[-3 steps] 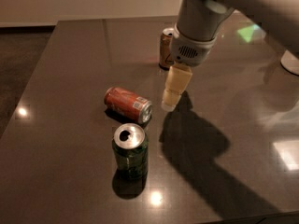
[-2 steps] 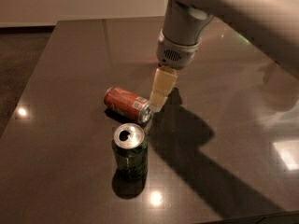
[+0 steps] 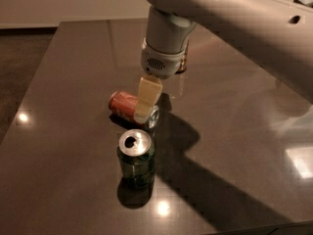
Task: Place coke can upright
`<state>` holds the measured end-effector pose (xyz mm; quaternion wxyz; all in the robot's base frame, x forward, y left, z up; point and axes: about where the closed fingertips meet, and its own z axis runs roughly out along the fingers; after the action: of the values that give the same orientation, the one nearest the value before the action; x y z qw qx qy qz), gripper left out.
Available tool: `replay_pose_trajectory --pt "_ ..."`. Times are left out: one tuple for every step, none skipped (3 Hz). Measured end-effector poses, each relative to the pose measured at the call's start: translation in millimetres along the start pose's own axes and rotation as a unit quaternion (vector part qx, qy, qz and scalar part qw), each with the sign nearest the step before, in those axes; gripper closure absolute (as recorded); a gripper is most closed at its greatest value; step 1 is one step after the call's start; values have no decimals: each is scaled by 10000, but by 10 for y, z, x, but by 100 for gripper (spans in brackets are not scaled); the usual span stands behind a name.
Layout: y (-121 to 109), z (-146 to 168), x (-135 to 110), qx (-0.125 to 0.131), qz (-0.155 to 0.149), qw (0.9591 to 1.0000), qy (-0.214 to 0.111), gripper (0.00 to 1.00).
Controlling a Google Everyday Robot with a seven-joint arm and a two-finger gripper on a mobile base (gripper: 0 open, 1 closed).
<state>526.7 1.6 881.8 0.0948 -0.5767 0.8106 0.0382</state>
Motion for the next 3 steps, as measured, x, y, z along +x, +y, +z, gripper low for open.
replay_pose_trajectory --pt "99 99 -158 -64 -77 9999 75 0" --pt "214 231 -335 -114 -203 9994 242 0" --pt "217 326 -417 -144 -273 9988 377 0"
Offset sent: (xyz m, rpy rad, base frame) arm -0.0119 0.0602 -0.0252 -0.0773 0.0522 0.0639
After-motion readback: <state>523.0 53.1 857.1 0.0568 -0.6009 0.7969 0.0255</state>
